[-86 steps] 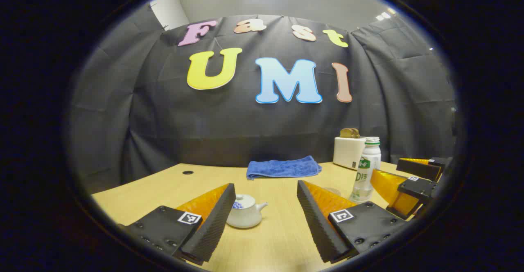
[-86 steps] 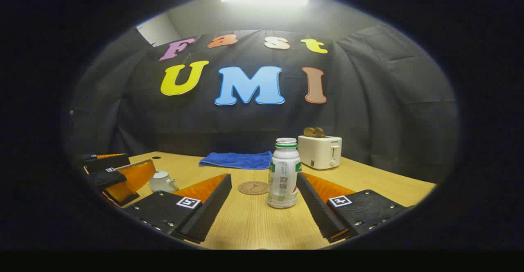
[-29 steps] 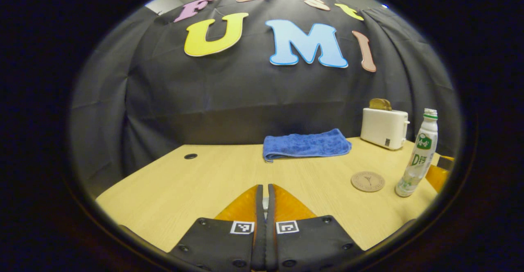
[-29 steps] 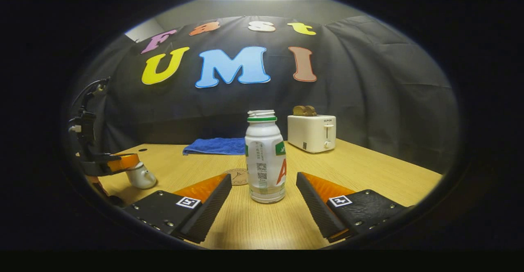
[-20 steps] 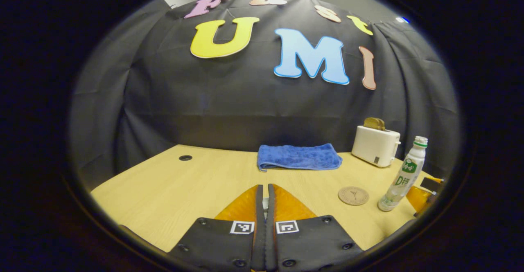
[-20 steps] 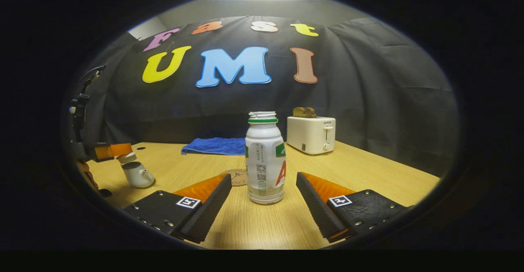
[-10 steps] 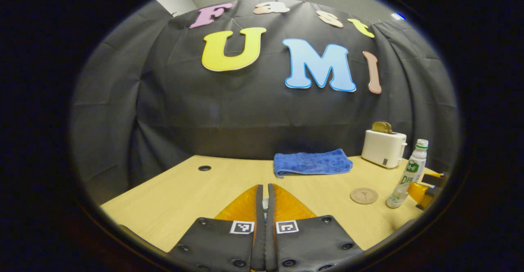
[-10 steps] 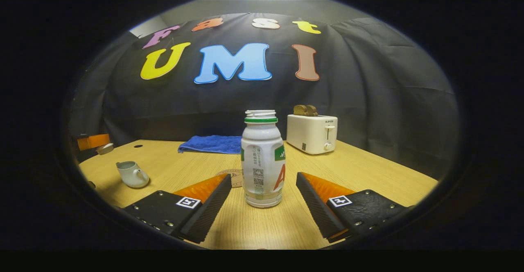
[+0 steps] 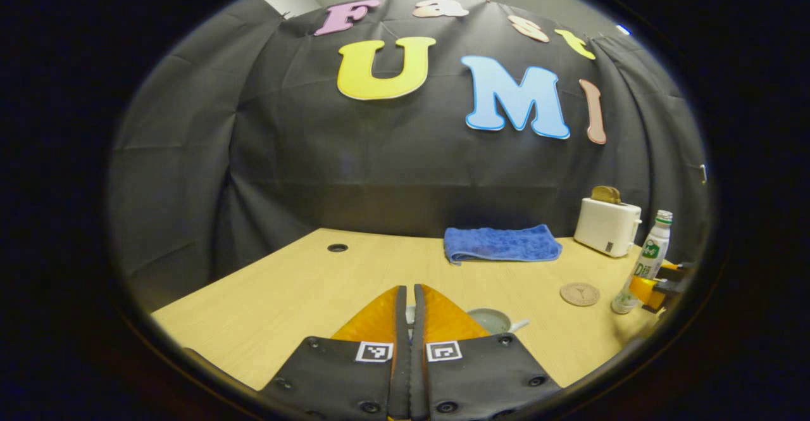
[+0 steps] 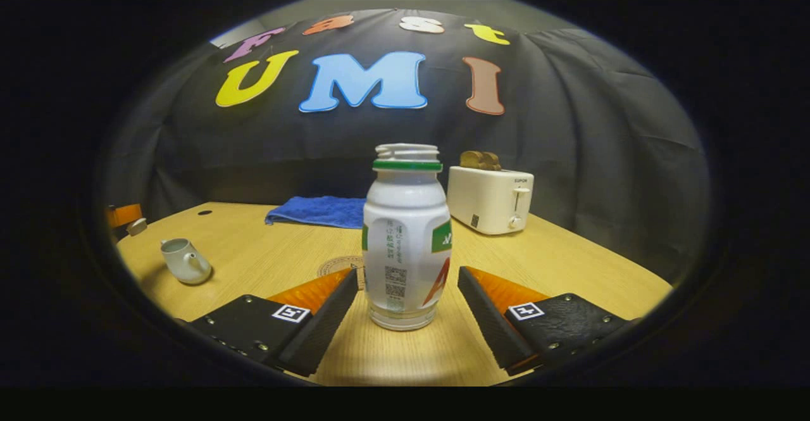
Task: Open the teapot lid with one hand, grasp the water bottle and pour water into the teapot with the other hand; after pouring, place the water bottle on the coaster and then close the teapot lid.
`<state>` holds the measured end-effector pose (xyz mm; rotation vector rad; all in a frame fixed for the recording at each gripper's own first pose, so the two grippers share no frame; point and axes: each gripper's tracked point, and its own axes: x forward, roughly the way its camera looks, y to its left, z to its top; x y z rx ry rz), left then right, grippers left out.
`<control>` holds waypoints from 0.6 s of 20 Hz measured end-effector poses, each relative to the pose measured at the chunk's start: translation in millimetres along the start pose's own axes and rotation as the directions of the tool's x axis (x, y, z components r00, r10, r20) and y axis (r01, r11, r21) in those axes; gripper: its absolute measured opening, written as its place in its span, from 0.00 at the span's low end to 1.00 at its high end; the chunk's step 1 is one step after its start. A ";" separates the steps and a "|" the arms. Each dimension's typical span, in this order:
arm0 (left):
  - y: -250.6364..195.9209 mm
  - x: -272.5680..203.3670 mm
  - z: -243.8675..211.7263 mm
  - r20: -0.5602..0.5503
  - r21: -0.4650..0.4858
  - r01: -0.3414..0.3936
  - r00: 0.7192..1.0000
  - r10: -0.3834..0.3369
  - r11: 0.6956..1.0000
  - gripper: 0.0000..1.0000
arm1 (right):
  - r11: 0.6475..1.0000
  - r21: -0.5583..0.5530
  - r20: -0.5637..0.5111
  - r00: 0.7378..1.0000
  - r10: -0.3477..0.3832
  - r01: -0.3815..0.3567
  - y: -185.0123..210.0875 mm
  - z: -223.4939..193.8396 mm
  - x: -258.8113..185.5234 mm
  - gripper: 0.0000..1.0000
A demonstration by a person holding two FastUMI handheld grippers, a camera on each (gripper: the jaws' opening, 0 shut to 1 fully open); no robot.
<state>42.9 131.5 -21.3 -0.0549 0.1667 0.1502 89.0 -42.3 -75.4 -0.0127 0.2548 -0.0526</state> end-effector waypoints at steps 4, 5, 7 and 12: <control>7.1 -1.7 -1.1 0.002 -0.006 -0.007 1.000 0.007 1.000 0.10 | 1.000 -0.008 -0.013 1.000 -0.007 0.007 0.4 1.5 1.8 0.93; 7.6 -2.4 -0.4 0.003 -0.007 -0.007 1.000 0.007 1.000 0.10 | 1.000 -0.013 -0.011 1.000 -0.007 0.006 0.8 -0.1 5.2 0.80; 7.2 -2.4 -0.5 0.002 -0.009 -0.005 1.000 0.005 1.000 0.10 | 0.999 -0.036 -0.014 1.000 -0.002 0.002 3.1 0.2 3.9 0.79; 5.1 -2.0 -2.1 -0.001 -0.013 0.006 1.000 -0.006 1.000 0.05 | 0.996 -0.084 -0.017 1.000 -0.009 0.008 4.8 1.1 1.3 0.74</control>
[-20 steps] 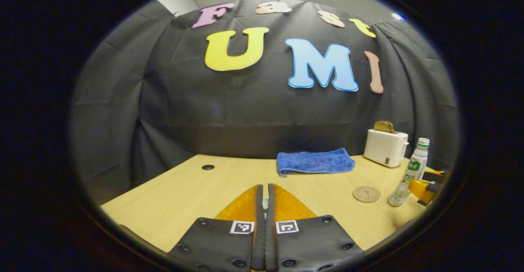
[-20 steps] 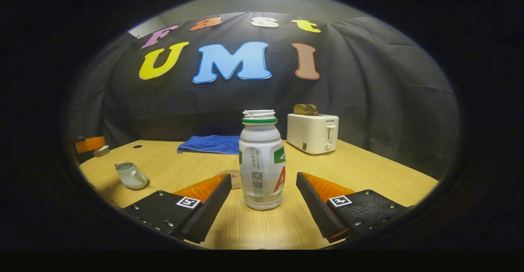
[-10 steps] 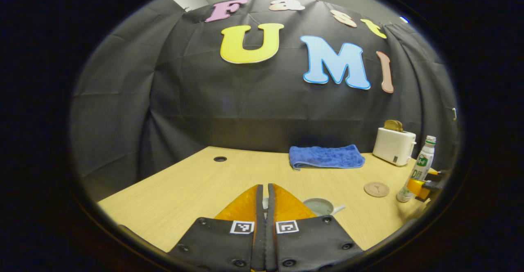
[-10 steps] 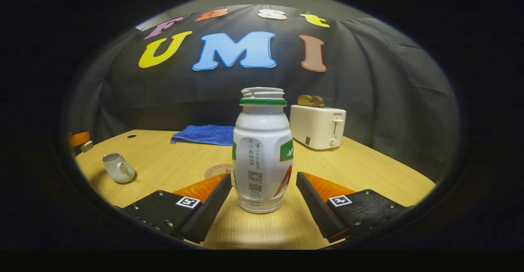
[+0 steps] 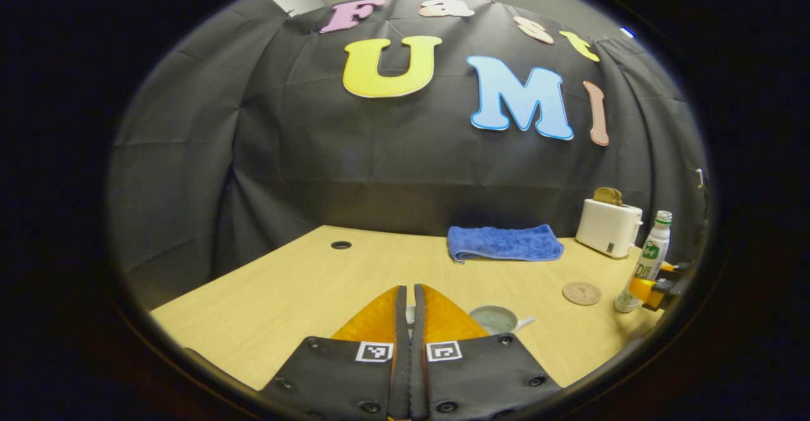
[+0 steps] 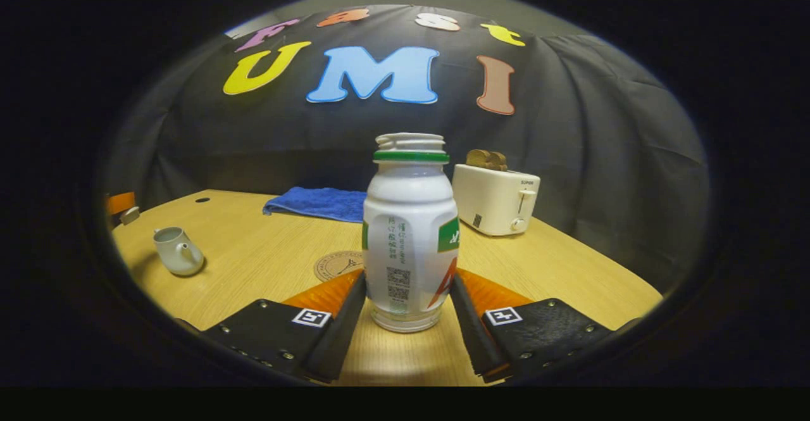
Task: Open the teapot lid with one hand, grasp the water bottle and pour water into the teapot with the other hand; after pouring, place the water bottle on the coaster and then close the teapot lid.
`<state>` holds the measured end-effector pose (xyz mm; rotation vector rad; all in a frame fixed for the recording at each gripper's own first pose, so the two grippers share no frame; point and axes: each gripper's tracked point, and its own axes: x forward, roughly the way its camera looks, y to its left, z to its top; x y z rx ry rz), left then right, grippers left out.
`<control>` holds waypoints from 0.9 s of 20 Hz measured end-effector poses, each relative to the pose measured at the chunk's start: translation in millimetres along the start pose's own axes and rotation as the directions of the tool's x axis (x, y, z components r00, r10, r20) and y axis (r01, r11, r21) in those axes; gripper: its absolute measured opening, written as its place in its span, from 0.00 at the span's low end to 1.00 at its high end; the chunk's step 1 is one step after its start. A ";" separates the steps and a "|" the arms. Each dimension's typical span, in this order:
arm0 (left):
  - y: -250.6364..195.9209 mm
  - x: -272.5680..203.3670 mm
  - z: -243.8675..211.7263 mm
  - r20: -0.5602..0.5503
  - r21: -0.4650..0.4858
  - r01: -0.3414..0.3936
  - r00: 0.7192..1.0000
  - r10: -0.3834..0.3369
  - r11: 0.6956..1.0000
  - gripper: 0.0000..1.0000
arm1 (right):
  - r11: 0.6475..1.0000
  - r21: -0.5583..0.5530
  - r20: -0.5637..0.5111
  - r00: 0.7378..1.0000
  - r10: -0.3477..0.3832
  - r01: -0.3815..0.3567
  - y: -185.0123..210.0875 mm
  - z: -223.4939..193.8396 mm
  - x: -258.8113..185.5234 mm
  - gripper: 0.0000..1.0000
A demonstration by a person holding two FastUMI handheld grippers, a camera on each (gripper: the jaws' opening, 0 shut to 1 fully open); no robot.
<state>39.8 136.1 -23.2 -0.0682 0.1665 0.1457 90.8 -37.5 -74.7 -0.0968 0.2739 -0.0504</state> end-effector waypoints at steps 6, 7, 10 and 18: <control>4.9 -1.7 -0.2 0.000 -0.009 0.005 1.000 -0.005 1.000 0.10 | 0.987 -0.152 0.040 0.998 -0.040 0.045 5.6 18.7 -4.5 0.74; 5.8 -2.0 0.1 0.001 -0.011 0.005 1.000 -0.005 1.000 0.10 | 0.977 -0.203 0.055 0.997 -0.048 0.058 7.7 25.1 -4.5 0.74; 10.3 -3.4 -0.8 0.000 -0.024 0.005 1.000 -0.005 1.000 0.10 | 0.928 -0.359 0.131 0.990 -0.053 0.098 22.8 52.5 -6.0 0.74; 26.8 -10.3 -1.4 -0.001 -0.037 -0.007 1.000 0.007 0.999 0.10 | 0.743 -0.660 0.216 0.975 0.048 0.109 89.3 86.3 7.3 0.74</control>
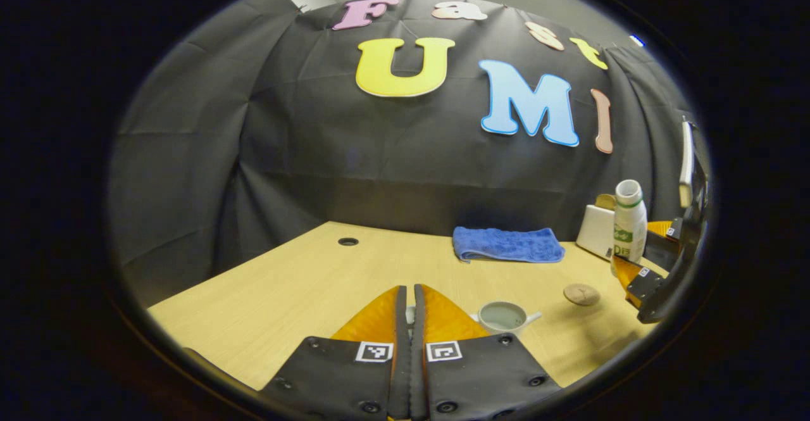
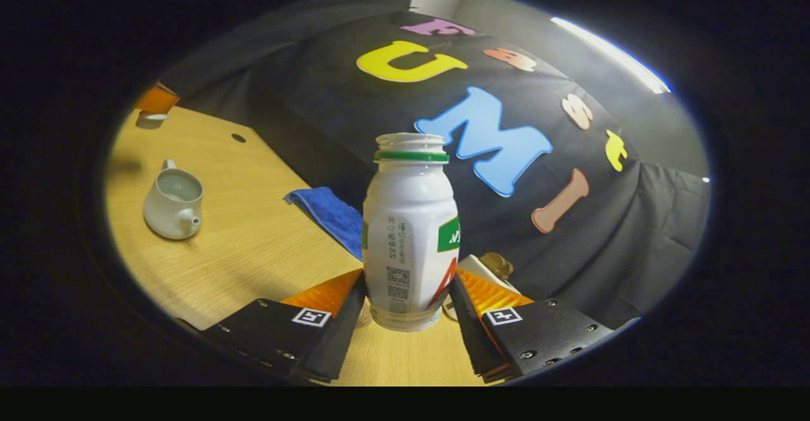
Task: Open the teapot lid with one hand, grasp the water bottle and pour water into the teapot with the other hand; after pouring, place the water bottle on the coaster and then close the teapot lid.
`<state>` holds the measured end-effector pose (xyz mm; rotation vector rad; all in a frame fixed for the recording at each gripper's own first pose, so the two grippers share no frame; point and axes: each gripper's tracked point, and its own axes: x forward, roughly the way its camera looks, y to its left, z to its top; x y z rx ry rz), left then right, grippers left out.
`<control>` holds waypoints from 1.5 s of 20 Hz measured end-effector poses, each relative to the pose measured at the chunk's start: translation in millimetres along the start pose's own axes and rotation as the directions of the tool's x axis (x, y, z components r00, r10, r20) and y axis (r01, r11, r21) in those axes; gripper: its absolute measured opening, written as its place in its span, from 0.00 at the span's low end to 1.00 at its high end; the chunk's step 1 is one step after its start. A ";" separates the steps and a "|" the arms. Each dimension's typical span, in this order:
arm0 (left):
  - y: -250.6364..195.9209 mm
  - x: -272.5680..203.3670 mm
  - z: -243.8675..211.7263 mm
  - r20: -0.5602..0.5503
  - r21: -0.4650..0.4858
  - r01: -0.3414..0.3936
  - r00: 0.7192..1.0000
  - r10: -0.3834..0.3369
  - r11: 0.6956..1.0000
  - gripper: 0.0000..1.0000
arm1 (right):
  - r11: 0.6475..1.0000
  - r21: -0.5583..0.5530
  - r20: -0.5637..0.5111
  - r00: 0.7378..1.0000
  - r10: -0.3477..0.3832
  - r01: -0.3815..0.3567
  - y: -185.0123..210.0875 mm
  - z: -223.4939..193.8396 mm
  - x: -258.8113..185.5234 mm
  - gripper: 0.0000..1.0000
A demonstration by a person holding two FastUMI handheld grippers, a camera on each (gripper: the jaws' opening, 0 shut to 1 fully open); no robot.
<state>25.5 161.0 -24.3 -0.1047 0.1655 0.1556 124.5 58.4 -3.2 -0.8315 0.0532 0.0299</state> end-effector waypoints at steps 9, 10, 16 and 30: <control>12.9 -0.5 -4.9 -0.008 -0.016 -0.015 1.000 0.015 1.000 0.05 | 0.958 -0.283 0.066 0.995 0.076 -0.054 35.5 26.8 10.7 0.74; 12.9 0.4 -5.2 -0.010 -0.016 -0.016 1.000 0.016 1.000 0.05 | 0.947 -0.316 0.077 0.994 0.081 -0.052 38.9 29.7 9.9 0.74; 15.2 0.5 -8.6 -0.012 -0.016 -0.019 1.000 0.019 1.000 0.05 | 0.882 -0.468 0.118 0.984 0.132 -0.062 58.5 40.3 11.1 0.74; 24.1 2.6 -13.1 -0.015 -0.026 -0.034 0.999 0.033 0.999 0.10 | 0.741 -0.671 0.151 0.979 0.135 0.001 58.0 45.8 13.8 0.74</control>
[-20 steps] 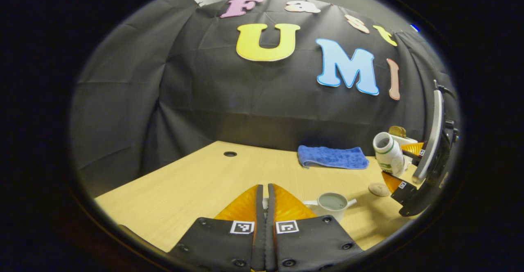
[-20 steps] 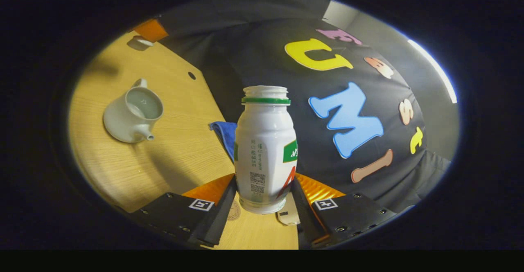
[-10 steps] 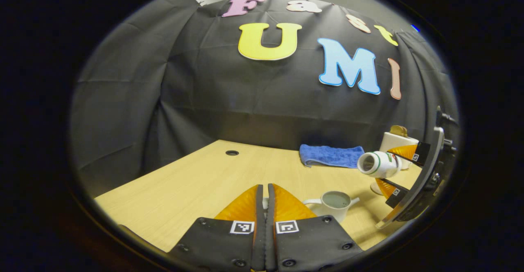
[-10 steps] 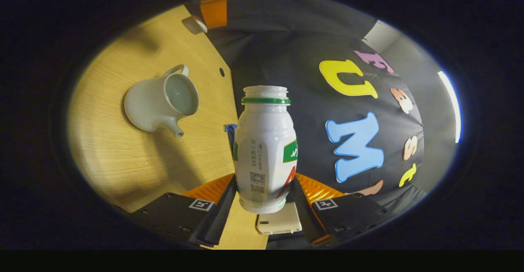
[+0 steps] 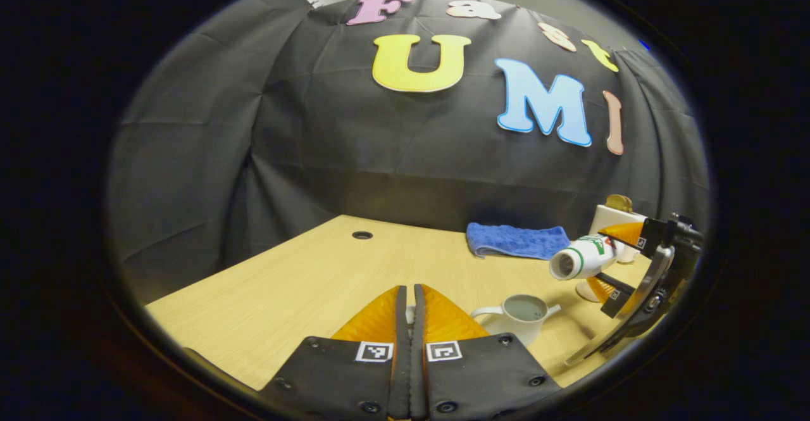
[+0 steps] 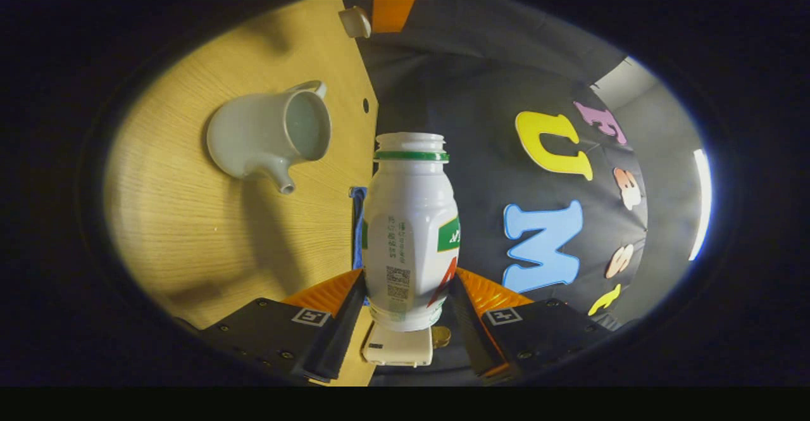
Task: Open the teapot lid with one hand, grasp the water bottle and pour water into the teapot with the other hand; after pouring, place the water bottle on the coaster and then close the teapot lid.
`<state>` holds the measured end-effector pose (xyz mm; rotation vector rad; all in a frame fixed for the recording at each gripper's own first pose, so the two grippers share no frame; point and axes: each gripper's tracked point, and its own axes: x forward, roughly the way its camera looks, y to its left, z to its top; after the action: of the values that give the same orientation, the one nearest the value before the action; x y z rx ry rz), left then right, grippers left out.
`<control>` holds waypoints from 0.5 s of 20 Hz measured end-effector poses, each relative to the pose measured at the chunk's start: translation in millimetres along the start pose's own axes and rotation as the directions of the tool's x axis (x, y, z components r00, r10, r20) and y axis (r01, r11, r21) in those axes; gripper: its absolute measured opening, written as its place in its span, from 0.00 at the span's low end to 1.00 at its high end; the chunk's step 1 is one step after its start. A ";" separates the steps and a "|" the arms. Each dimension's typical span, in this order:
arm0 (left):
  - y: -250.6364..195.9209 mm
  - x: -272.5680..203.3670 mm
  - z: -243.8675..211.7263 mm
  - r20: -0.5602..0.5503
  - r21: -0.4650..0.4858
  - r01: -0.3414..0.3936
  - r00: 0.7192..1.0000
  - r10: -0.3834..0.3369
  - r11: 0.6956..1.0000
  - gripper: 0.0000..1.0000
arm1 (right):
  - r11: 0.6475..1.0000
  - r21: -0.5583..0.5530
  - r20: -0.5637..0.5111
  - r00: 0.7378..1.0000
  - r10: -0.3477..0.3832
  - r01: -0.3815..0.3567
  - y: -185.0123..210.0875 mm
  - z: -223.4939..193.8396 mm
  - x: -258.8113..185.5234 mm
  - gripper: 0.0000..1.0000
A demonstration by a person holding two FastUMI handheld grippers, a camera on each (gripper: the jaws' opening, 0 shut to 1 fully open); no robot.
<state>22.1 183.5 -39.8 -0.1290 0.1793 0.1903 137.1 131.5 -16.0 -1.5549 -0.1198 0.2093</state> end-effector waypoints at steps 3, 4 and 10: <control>-1.3 0.2 -0.4 -0.003 -0.001 0.001 1.000 -0.001 1.000 0.10 | 0.999 -0.043 0.009 1.000 -0.011 0.011 -1.7 3.3 1.5 0.74; -2.1 0.4 0.0 -0.004 -0.001 0.001 1.000 -0.001 1.000 0.10 | 0.998 -0.065 0.013 1.000 -0.015 0.016 -2.9 3.0 2.4 0.74; -4.8 1.0 -1.5 -0.005 0.003 0.005 1.000 -0.005 1.000 0.10 | 0.991 -0.125 0.032 0.999 -0.039 0.042 -12.3 4.7 2.1 0.74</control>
<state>23.8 178.8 -40.9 -0.1271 0.1838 0.1846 138.9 136.4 -3.7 -1.6734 -0.1909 0.1960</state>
